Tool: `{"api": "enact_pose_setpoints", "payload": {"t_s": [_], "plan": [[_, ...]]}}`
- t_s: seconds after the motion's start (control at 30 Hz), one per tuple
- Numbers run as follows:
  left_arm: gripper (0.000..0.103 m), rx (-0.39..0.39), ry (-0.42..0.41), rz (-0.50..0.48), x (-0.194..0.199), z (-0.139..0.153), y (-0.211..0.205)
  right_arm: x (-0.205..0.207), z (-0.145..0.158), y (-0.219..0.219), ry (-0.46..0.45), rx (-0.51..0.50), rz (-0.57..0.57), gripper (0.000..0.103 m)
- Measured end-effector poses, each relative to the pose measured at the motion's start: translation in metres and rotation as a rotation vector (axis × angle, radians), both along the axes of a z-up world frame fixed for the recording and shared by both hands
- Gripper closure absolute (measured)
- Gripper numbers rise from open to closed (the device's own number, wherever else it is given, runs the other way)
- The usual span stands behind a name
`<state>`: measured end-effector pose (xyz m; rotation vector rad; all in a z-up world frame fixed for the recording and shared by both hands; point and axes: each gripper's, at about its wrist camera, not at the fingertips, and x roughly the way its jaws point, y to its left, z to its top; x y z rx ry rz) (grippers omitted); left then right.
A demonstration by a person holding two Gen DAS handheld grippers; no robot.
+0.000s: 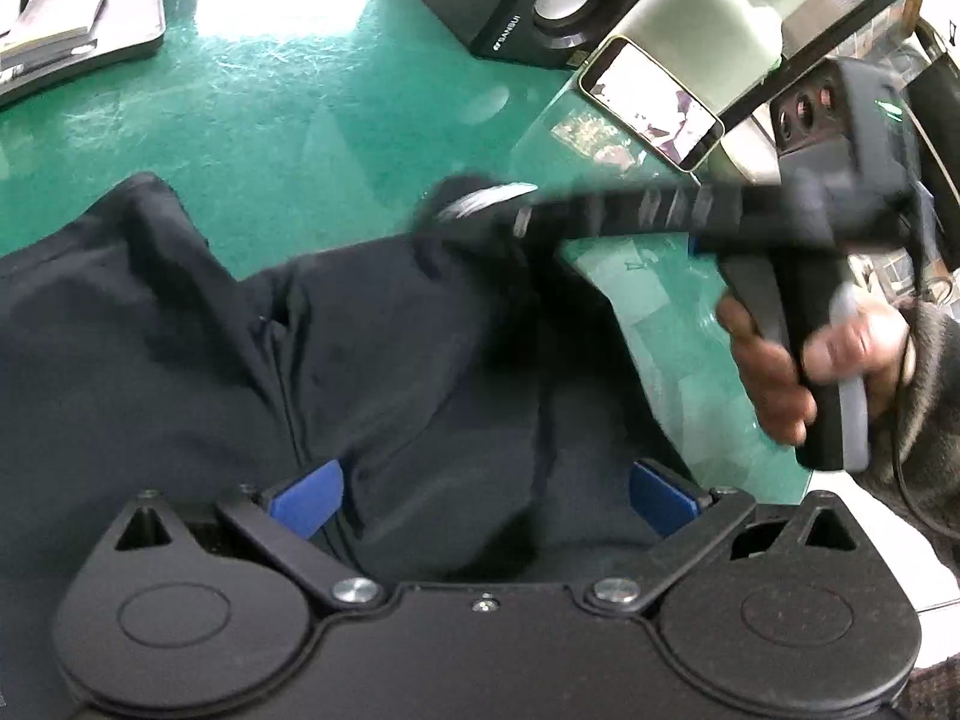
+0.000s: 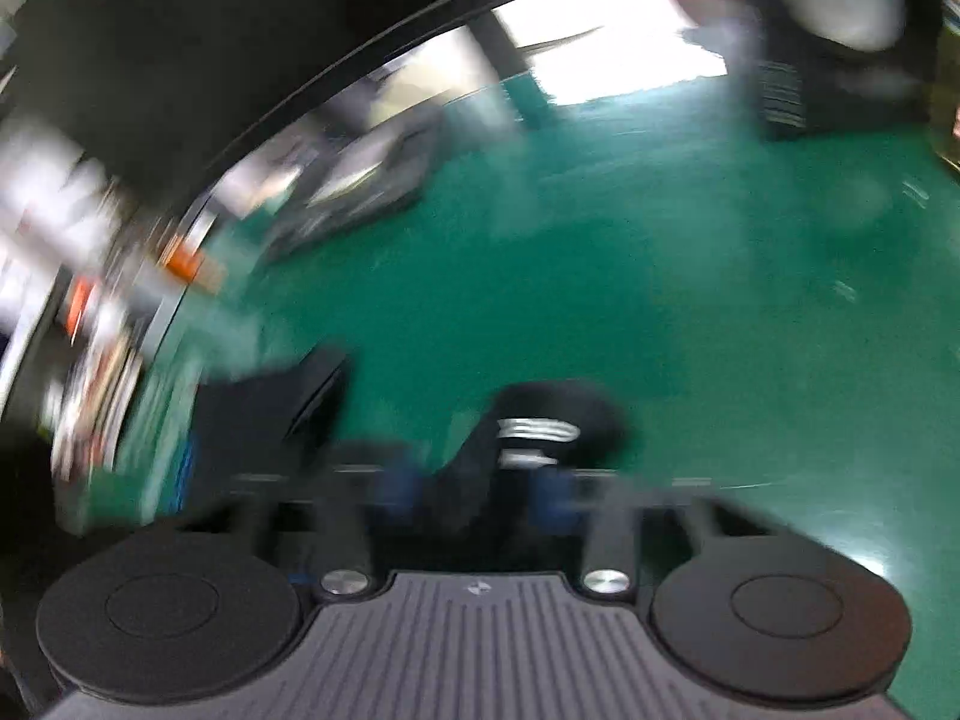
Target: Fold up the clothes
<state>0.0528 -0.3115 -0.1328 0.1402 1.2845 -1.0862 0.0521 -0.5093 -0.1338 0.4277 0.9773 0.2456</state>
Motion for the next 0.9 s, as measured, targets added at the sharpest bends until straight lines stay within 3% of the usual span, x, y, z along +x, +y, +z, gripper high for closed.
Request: {"api": "enact_pose_setpoints", "payload": {"t_s": [0.17,0.27,0.3,0.33,0.37,0.4,0.43,0.5,0.6,0.73,0.9], "plan": [[0.000,0.013,-0.030,-0.034,-0.003,-0.001,-0.004,-0.021,0.034,0.069,-0.168,-0.130,0.342,0.096],[0.000,0.026,-0.064,-0.050,-0.009,0.000,-0.006,-0.025,0.049,0.077,-0.236,-0.176,0.393,0.096],[0.000,0.023,-0.061,-0.042,-0.008,0.001,-0.005,-0.024,0.053,0.076,-0.260,-0.214,0.367,0.096],[0.000,0.021,-0.059,-0.039,-0.008,0.001,-0.005,-0.021,0.054,0.070,-0.284,-0.289,0.274,0.097],[0.000,0.019,-0.057,-0.036,-0.008,0.001,-0.005,-0.015,0.052,0.058,-0.281,-0.394,0.108,0.097],[0.001,0.016,-0.054,-0.032,-0.007,0.001,-0.004,-0.007,0.047,0.045,-0.259,-0.500,-0.076,0.090],[0.000,0.018,-0.057,-0.035,-0.007,0.001,-0.004,-0.004,0.044,0.028,-0.216,-0.520,-0.215,0.085],[0.001,0.023,-0.062,-0.041,-0.007,0.002,-0.005,-0.003,0.040,-0.010,-0.103,-0.439,-0.427,0.051],[0.001,0.021,-0.046,-0.017,-0.003,0.005,0.000,-0.040,0.046,-0.044,-0.111,-0.120,-0.545,0.026],[0.001,-0.069,-0.042,0.046,0.028,0.024,0.010,-0.097,0.036,-0.042,-0.046,0.023,-0.619,0.024],[0.001,-0.051,-0.040,0.089,0.082,0.017,0.001,-0.186,0.014,-0.027,0.014,0.221,-0.826,0.024]]}}
